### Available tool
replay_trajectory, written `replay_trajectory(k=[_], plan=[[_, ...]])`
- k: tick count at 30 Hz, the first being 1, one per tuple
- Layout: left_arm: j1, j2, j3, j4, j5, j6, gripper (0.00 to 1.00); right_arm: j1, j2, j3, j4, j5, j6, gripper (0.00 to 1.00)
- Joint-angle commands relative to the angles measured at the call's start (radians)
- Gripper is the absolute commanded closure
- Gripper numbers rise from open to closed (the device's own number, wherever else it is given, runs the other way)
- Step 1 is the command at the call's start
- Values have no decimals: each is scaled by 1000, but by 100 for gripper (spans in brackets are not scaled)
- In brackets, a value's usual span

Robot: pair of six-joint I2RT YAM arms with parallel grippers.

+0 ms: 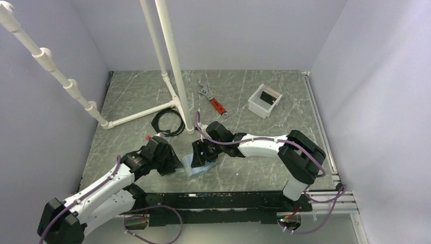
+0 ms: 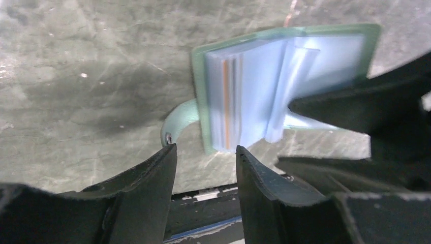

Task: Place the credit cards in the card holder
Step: Open the card holder at the center of the board.

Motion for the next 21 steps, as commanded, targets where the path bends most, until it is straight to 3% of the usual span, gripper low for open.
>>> replay_trajectory(k=[1,6,8,16,21], plan=[[-4,-34,50,40,58,46,47,1,-23,41,-99,150,-93,37],[-4,62,115,8,13,59,60,70,0,93,-204,409,-188,25],[-4,75,126,-13,-17,60,61,99,15,114,-221,477,-205,21],[-4,46,87,-6,-24,26,51,153,72,148,-180,466,-200,16],[-4,34,67,4,-6,22,47,160,112,167,-203,495,-193,20]])
